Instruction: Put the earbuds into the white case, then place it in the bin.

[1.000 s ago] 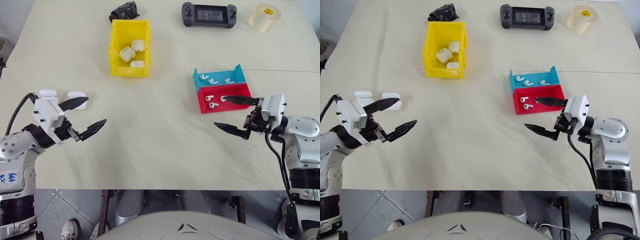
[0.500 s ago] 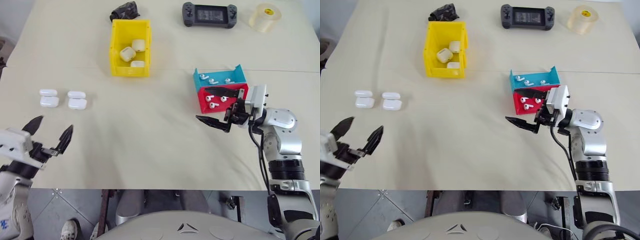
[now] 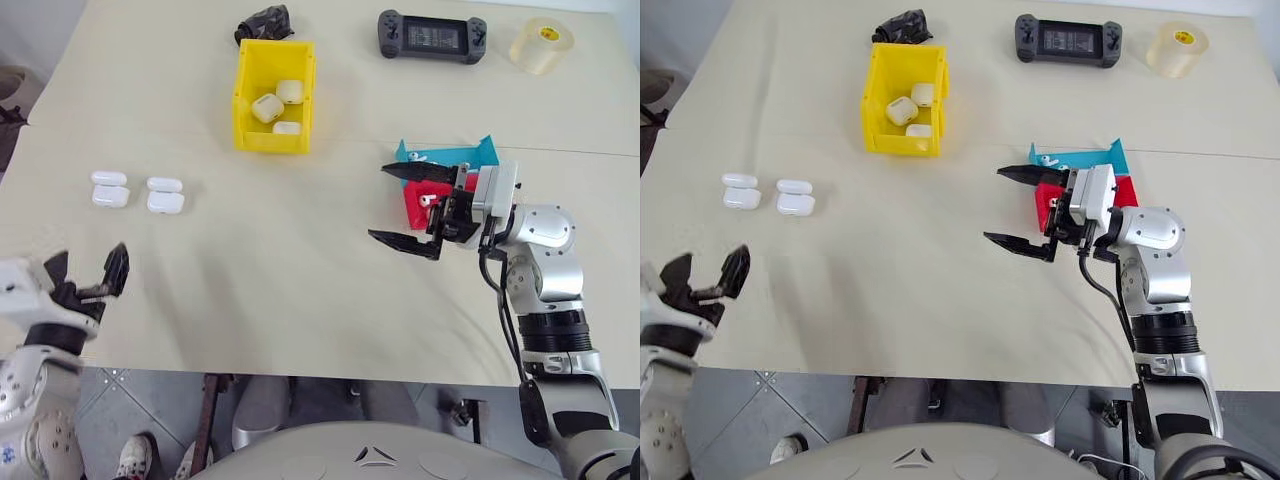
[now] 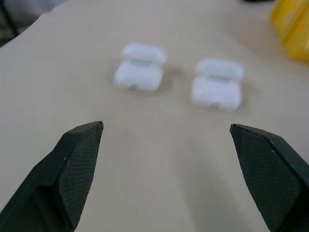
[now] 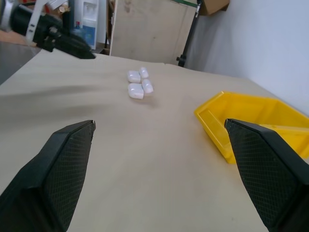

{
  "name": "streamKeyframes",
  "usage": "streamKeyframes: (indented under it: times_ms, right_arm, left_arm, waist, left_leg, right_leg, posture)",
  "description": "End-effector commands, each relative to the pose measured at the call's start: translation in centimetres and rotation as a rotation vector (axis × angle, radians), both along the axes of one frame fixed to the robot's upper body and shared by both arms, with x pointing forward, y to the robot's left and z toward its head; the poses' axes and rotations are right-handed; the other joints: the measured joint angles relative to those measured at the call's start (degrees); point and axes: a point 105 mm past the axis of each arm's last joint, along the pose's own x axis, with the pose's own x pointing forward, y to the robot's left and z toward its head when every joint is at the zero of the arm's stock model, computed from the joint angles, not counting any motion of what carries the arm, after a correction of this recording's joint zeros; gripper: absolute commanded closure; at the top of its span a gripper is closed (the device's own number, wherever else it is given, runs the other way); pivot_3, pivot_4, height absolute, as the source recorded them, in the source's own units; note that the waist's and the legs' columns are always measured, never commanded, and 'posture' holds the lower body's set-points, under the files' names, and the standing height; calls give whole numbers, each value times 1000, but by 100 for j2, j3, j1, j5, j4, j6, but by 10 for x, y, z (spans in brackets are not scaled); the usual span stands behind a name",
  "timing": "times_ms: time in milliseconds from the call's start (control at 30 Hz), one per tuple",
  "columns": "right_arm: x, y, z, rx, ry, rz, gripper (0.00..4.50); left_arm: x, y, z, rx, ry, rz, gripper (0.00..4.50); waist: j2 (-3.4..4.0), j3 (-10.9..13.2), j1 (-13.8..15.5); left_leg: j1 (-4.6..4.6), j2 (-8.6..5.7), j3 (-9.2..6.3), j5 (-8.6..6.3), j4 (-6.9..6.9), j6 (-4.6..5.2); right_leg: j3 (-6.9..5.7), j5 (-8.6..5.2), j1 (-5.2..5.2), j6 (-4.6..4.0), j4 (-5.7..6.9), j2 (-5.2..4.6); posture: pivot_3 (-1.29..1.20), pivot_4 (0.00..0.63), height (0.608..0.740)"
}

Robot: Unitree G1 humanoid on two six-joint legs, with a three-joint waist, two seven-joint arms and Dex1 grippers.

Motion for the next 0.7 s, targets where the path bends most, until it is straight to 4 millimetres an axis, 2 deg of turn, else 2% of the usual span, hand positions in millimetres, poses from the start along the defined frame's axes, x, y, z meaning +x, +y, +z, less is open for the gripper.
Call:
streamKeyframes:
  times_ms: [33, 267, 500, 700]
  right_arm:
    - [-7, -8, 13, 11, -32, -9, 0]
    - [-16, -7, 7, 18, 3, -18, 0]
    - [-24, -1, 8, 26, 19, 7, 0]
    - [-29, 6, 9, 40, 23, 26, 0]
  left_arm:
    - [15, -13, 14, 24, 60, -40, 25]
    - [46, -10, 15, 48, 293, 17, 25]
    - [72, -14, 12, -28, 472, -13, 25]
    - [88, -16, 11, -8, 525, -53, 25]
  waist:
    - [0, 0, 2]
    - [-1, 0, -6]
    - [-1, 0, -8]
    - [-1, 1, -15]
  left_leg:
    - [-2, 0, -5, 0, 0, 0]
    - [-7, 0, -15, 0, -2, -4]
    - [-7, -4, -24, 5, 0, -13]
    - [-11, -4, -30, 9, -2, -20]
  right_leg:
    - [-4, 0, 0, 0, 7, 0]
    - [-13, 0, -2, 0, 13, 3]
    - [-24, 0, 0, 0, 16, 3]
    - [-30, 0, -3, 0, 14, 2]
  posture:
    - [0, 150, 740]
    - [0, 150, 740]
    - [0, 150, 740]
    - [0, 150, 740]
